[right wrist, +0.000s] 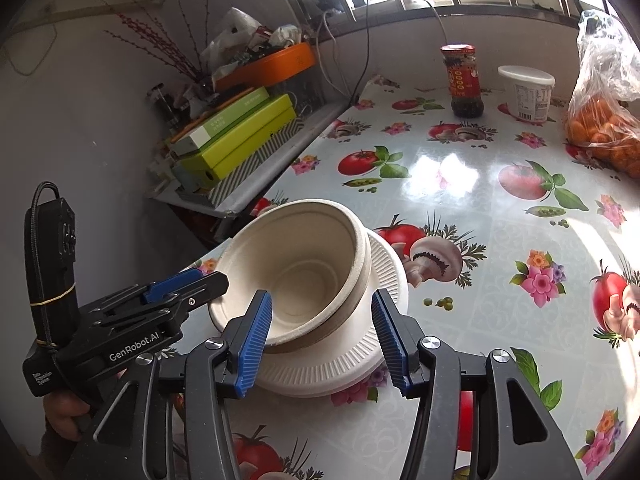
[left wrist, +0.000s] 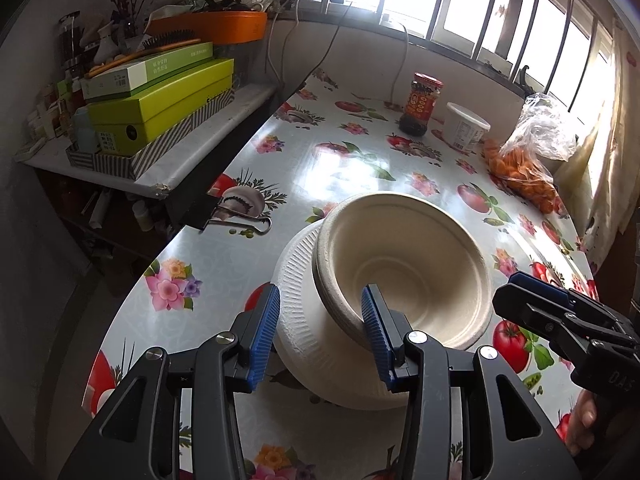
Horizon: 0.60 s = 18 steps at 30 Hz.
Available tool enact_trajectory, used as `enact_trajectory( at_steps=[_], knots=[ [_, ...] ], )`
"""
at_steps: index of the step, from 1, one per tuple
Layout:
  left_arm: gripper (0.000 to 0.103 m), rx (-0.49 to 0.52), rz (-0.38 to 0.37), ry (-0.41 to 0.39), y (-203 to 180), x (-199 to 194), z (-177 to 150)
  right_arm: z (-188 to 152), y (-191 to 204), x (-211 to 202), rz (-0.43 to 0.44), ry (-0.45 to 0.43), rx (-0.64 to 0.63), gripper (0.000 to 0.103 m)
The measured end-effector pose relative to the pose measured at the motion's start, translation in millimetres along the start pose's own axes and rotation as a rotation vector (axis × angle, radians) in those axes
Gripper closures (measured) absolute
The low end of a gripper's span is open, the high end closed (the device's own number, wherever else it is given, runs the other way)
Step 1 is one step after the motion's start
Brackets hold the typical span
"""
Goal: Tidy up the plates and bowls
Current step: 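Open both grippers and withdraw them from the bowl rim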
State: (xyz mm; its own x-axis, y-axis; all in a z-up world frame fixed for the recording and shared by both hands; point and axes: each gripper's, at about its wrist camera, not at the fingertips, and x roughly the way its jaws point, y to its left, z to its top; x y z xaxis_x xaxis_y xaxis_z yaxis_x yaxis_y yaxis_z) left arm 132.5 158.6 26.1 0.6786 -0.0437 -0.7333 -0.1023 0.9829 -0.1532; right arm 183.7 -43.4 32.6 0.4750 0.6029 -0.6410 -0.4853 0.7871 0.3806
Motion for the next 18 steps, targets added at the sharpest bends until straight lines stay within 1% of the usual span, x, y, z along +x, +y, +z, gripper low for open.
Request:
enact_trajectory(
  at_steps=[6, 9, 13, 16, 18],
  knots=[
    [0.059, 0.011, 0.035, -0.03, -3.8, -13.1, -6.9, -7.8, 6.3, -10.0, -0.018, -0.021, -0.024, 0.047],
    [0.059, 0.031, 0.074, -0.059, -8.3, -21.2, -12.4, -12.4, 8.1, -16.5, -0.031, -0.038, -0.031, 0.045],
    [0.059, 0.033, 0.091, -0.093, -14.5, -31.7, -21.4, -19.1, 9.2, -26.2, -0.05, -0.066, -0.046, 0.044],
    [0.059, 0.045, 0.124, -0.115, -20.7, -38.9, -28.8, -26.5, 12.5, -32.9, -0.095, -0.092, -0.074, 0.041],
    [0.059, 0.049, 0.134, -0.133, -25.1, -44.1, -35.1, -33.0, 16.9, -36.6, -0.128, -0.109, -0.107, 0.038]
  ],
)
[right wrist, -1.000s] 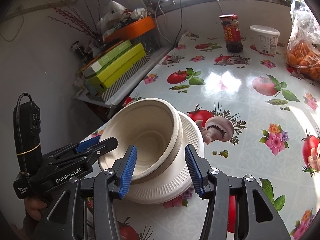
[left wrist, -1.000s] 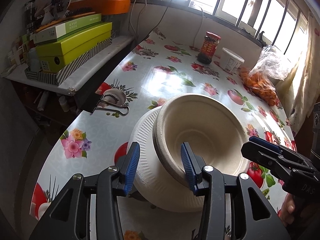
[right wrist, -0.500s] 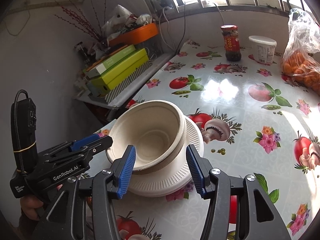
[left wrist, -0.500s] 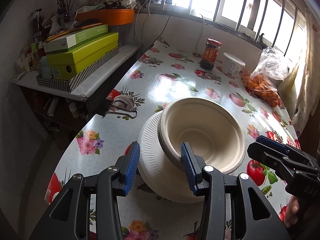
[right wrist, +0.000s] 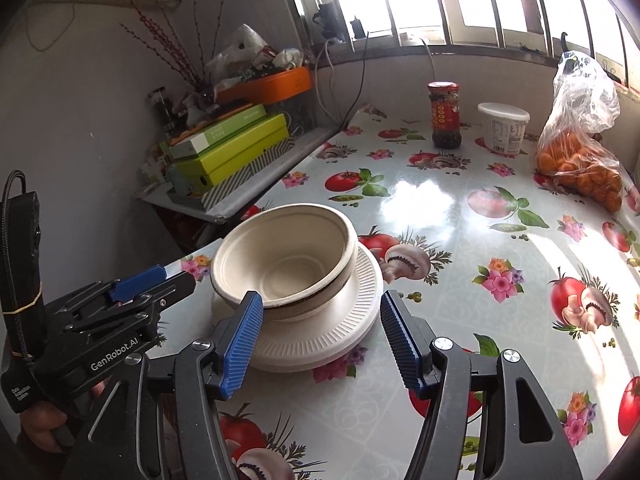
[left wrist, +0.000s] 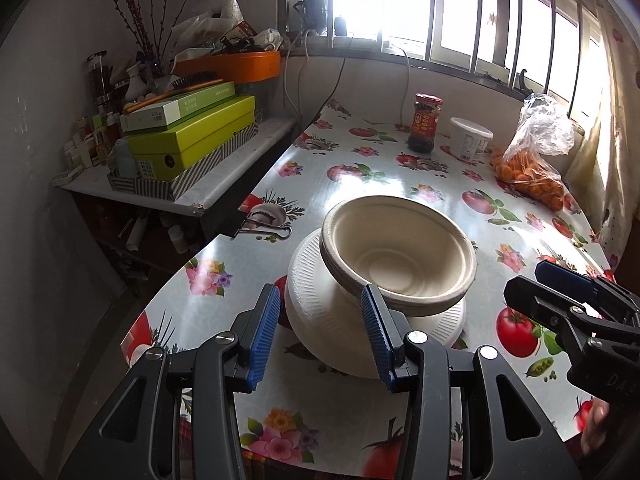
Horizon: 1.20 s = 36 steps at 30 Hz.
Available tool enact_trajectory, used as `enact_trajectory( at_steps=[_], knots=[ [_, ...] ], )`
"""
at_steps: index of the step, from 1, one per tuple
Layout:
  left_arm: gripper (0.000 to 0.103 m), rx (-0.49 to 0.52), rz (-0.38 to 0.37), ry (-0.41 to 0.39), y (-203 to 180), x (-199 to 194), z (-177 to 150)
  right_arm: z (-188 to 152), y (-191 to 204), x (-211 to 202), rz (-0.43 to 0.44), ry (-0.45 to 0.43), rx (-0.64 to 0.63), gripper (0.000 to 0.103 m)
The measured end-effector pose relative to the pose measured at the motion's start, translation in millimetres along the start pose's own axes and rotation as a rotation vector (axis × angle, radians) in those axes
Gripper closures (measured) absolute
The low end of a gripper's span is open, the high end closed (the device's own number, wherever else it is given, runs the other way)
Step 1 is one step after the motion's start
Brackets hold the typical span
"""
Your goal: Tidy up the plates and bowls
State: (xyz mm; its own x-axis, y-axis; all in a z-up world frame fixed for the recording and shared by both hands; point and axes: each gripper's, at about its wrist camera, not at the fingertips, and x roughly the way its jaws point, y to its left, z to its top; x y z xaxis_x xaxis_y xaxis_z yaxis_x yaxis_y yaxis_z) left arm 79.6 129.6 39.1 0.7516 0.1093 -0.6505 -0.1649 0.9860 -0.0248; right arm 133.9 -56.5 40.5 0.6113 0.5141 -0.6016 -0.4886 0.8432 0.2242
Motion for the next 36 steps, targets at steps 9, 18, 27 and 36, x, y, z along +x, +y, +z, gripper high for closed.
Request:
enact_trajectory(
  at_steps=[9, 18, 27, 36],
  knots=[
    [0.059, 0.039, 0.048, -0.004, -22.1, -8.7, -30.0, -29.4, 3.0, -17.1, -0.11, -0.065, -0.025, 0.032],
    [0.059, 0.038, 0.023, 0.023, -33.3, -7.9, -52.7, -57.5, -0.1, -13.3, -0.122, -0.019, 0.002, 0.03],
    [0.059, 0.039, 0.032, 0.017, -36.2, -7.3, -64.9, -69.3, 0.5, -12.2, -0.126, -0.006, 0.014, 0.03],
    [0.059, 0.038, 0.033, 0.016, -35.0, -7.2, -67.9, -73.6, 4.0, -11.6, -0.142, -0.019, 0.008, 0.03]
  ],
)
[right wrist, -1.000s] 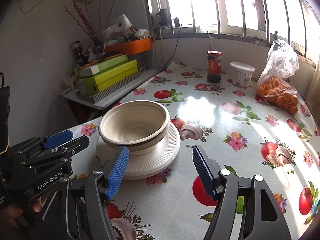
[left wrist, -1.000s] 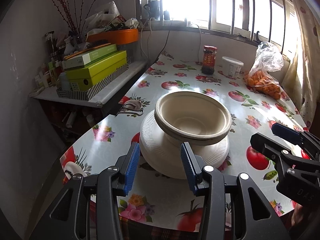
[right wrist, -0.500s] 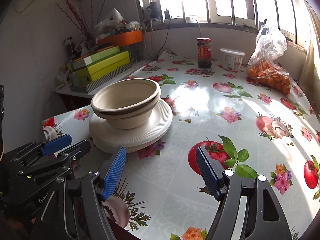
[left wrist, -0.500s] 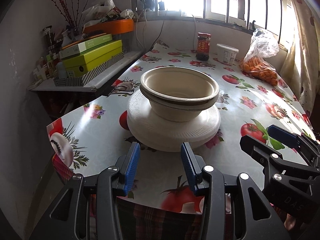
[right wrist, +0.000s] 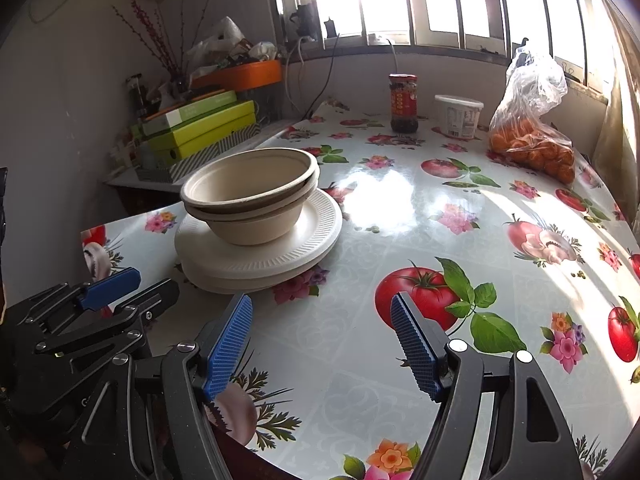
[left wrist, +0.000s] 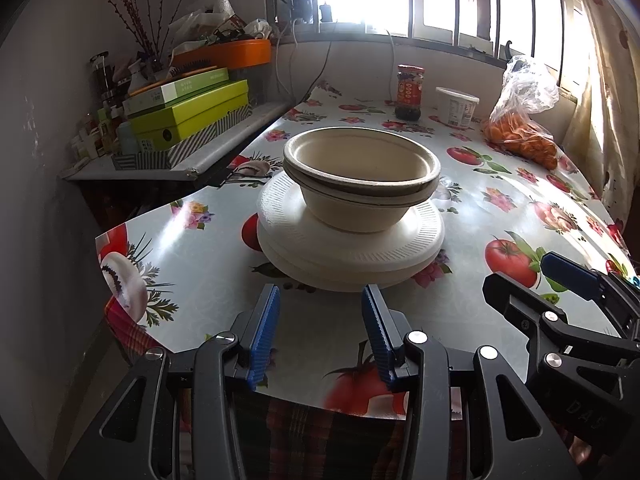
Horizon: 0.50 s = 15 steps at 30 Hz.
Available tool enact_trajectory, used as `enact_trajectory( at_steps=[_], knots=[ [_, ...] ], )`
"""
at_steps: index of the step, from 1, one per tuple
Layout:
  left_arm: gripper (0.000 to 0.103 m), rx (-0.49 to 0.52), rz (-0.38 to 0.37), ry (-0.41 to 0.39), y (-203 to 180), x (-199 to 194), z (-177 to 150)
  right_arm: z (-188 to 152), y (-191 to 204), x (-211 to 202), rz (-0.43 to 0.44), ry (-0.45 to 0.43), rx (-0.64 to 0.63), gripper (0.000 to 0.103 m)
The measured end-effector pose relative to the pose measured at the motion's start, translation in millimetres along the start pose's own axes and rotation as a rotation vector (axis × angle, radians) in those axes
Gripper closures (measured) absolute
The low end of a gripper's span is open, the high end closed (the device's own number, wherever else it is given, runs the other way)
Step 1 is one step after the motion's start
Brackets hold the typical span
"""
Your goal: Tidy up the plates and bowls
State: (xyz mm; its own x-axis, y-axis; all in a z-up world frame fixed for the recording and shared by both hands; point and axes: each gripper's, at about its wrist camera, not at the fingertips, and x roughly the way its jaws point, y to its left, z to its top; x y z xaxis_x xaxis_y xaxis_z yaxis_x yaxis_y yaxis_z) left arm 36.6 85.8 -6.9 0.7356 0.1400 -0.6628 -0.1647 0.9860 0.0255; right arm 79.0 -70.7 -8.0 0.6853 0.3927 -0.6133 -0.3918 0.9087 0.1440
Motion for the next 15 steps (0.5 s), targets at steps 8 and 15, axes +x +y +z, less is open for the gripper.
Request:
enact_trajectory(
  at_steps=[8, 15],
  knots=[
    [0.059, -0.004, 0.0, 0.002, 2.4, 0.0, -1.6, -0.1, 0.5, -0.1, 0.0, -0.003, 0.0, 0.029],
    [0.059, -0.008, 0.001, 0.001, 2.9, -0.7, -1.6, -2.0, 5.4, 0.7, 0.002, -0.002, -0.004, 0.029]
  ],
)
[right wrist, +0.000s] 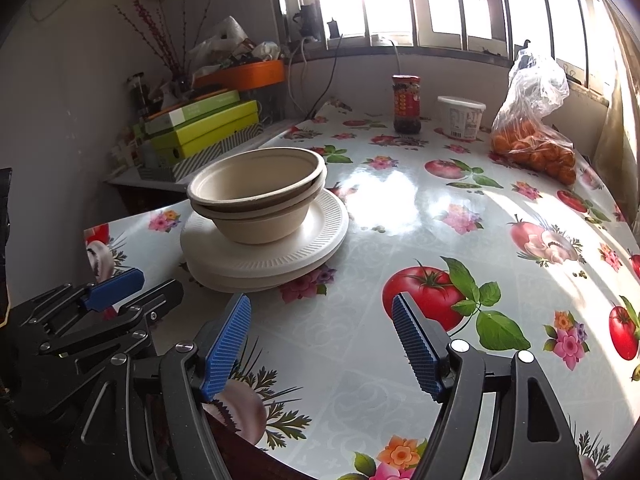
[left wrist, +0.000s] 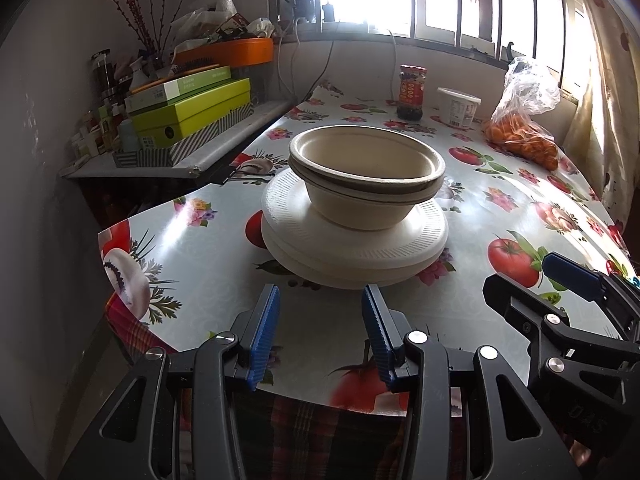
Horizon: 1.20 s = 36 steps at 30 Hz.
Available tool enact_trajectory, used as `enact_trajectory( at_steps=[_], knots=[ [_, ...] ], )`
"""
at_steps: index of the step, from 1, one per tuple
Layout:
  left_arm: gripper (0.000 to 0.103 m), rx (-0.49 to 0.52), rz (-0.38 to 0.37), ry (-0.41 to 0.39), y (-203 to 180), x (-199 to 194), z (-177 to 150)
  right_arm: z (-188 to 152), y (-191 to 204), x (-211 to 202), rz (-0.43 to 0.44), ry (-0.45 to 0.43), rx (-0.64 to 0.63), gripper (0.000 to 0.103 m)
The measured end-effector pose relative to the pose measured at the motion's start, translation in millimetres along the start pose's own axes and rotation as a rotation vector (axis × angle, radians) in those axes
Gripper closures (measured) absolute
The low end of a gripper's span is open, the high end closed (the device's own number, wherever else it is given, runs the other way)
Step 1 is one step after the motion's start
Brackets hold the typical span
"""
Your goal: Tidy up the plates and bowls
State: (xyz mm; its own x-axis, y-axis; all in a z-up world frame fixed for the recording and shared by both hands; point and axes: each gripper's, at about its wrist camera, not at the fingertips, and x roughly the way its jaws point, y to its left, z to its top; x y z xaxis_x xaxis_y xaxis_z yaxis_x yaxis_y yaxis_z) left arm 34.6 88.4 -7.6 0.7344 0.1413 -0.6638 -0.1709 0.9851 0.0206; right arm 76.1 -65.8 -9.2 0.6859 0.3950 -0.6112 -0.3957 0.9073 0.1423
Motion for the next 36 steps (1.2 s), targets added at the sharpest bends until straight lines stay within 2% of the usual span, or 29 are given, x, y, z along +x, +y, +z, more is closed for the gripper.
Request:
enact_trajectory(
  at_steps=[36],
  knots=[
    [0.059, -0.002, -0.014, 0.006, 2.8, 3.6, 0.0, 0.1, -0.6, 0.9, 0.001, 0.003, 0.006, 0.028]
  ],
)
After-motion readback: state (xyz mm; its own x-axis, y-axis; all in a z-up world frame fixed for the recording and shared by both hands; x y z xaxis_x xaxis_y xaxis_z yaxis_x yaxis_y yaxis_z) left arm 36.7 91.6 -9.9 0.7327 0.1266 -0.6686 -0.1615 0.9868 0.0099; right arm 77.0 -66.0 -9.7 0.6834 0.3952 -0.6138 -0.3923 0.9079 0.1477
